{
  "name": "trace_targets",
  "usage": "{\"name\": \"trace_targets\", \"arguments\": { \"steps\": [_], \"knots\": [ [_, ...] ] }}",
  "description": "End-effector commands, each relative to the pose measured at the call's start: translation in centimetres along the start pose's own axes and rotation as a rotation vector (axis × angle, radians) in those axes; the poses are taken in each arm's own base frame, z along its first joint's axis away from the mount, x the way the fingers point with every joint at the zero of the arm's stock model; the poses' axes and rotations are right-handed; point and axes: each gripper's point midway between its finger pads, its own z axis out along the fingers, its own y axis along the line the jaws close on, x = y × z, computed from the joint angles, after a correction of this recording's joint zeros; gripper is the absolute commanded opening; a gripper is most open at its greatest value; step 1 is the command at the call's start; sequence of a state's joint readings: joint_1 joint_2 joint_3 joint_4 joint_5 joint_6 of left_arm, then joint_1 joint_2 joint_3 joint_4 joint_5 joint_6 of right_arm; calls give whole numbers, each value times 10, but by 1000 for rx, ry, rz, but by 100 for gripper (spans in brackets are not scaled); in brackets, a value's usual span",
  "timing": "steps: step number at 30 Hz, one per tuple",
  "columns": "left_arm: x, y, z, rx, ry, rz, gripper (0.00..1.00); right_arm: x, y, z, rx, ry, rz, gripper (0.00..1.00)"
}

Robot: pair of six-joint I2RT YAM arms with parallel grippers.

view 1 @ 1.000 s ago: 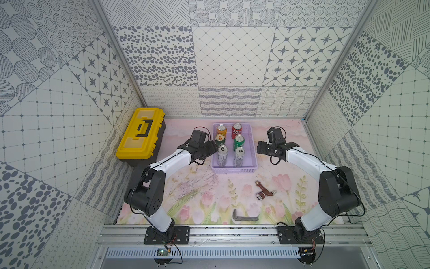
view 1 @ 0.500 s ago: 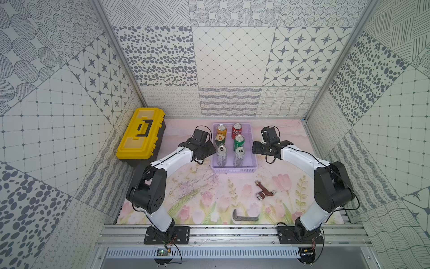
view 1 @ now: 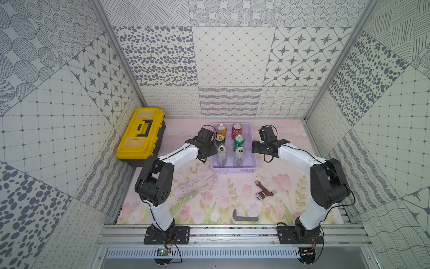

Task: Take out the drinks from the basket
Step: Move the basket to the center of the board.

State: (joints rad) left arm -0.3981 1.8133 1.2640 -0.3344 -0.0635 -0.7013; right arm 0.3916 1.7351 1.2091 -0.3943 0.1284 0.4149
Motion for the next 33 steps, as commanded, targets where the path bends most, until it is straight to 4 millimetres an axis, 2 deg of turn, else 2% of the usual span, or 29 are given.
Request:
{"name": "trace_targets", "arguments": {
  "steps": [1,6,9,15,17,21,27,33],
  "knots": [
    [0,13,3,-75,2,38,45,-12,4,4,5,-28,10,64],
    [4,15,8,-86,18,38,37,-6,4,13,7,-1,8,60],
    [6,15,10,-89,26,35,30,-2,6,17,-1,14,9,53],
    [13,18,10,-96,45,21,10,6,9,17,-31,39,20,29],
    [17,19,10,-93,55,10,0,10,10,17,-42,51,26,19],
    [23,20,8,-88,66,-13,0,15,10,14,-49,58,31,0],
    [36,23,-1,-89,77,-29,0,22,9,-2,-72,55,52,0],
    [60,28,-13,-115,100,-7,0,38,16,-17,-87,81,58,0]
  ]
}}
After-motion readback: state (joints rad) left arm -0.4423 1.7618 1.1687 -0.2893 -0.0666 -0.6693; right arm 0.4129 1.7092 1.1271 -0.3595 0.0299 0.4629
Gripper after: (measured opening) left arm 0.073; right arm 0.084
